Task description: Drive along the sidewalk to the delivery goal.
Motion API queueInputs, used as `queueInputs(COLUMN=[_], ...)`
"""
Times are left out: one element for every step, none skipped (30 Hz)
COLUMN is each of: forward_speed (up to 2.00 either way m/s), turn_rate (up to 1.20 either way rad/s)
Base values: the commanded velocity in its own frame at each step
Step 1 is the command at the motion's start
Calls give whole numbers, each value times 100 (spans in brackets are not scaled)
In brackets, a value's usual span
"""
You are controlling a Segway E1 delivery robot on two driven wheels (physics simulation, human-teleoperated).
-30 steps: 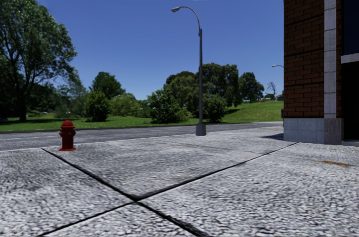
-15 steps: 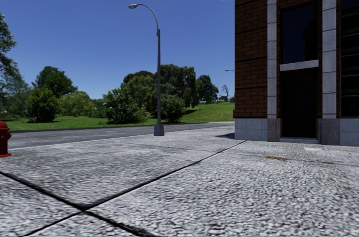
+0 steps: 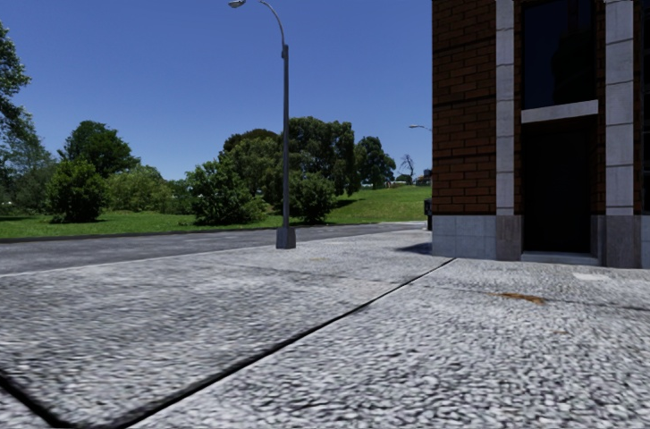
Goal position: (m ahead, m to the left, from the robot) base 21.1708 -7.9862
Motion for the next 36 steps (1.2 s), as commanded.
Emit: queueInputs(forward_speed=[151, 151, 151, 151, 151, 151, 151, 151, 151, 151, 151, 151, 151, 151, 151, 151, 151, 151, 151, 151, 151, 151, 151, 150, 150, 150, 150, 150, 150, 149, 148, 148, 148, 147, 147, 147], turn_rate=[0, 0, 0, 0, 0, 0, 0, 0, 0, 0, 0, 0, 0, 0, 0, 0, 0, 0, 0, 0, 0, 0, 0, 0, 0, 0, 0, 0, 0, 0, 0, 0, 0, 0, 0, 0])
